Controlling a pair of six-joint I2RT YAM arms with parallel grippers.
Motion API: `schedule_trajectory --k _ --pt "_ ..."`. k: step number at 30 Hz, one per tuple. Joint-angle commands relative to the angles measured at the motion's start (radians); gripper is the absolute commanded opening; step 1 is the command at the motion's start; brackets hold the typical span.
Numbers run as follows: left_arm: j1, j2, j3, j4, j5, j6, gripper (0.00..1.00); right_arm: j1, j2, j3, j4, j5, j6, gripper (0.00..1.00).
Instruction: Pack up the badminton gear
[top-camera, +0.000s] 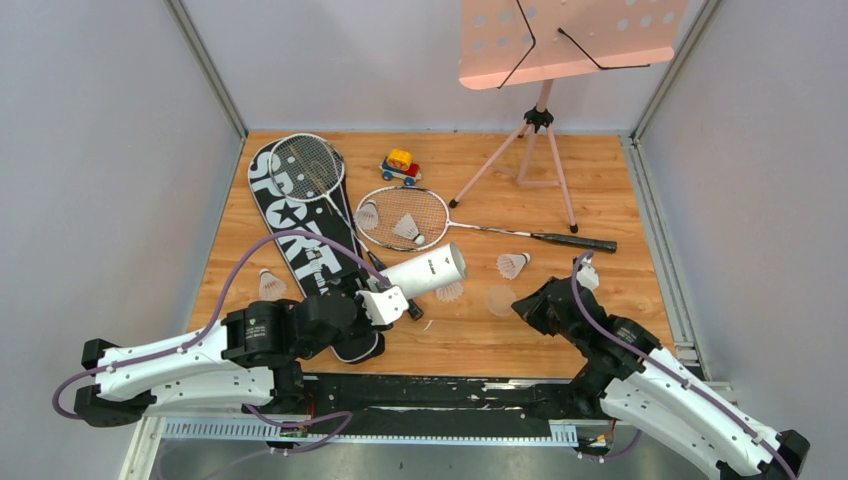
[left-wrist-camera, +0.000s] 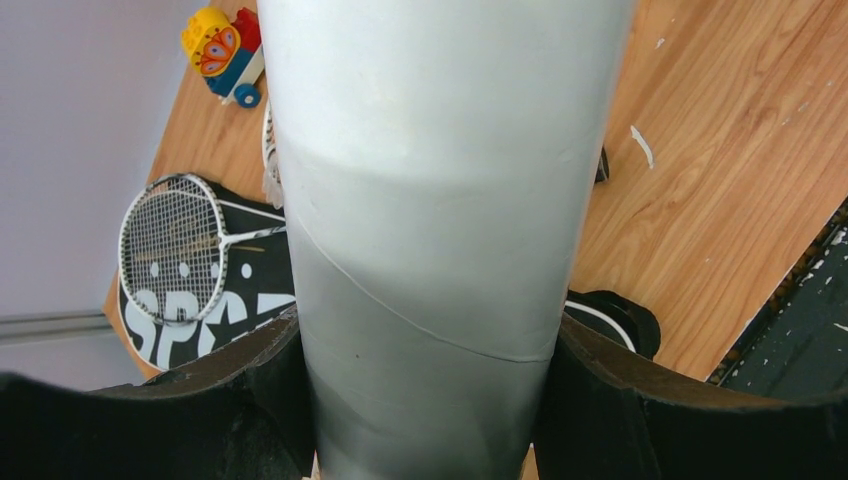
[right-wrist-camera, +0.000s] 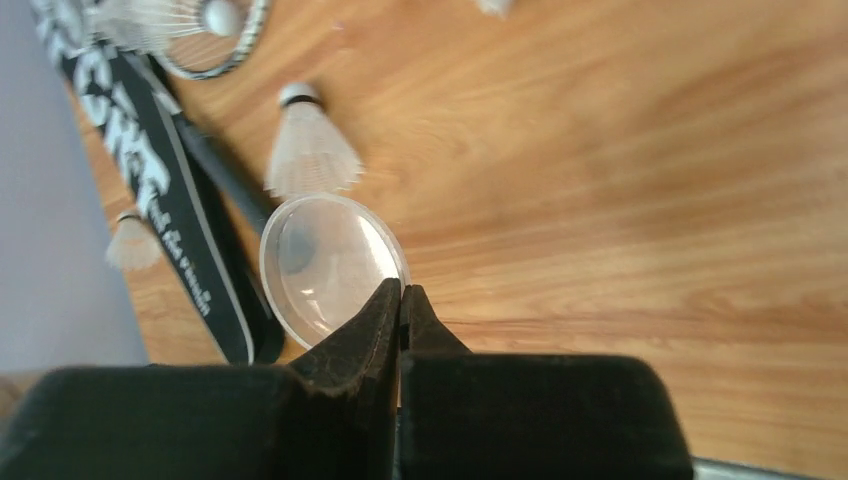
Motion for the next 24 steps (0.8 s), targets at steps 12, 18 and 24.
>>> schedule_trajectory --k 12,18,24 --pt "0.002 -0.009 0.008 0.026 -0.019 -0.005 0.65 0.002 0.125 -0.07 -0.158 0.104 0.322 0.17" --pt "0.002 -0.011 0.009 0.026 -0.011 -0.007 0.66 0.002 0.105 -0.039 -0.157 0.129 0.296 0.3" --pt "0.002 -0.009 0.012 0.022 -0.004 -0.011 0.66 0.002 0.122 0.041 -0.07 0.261 -0.003 0.32"
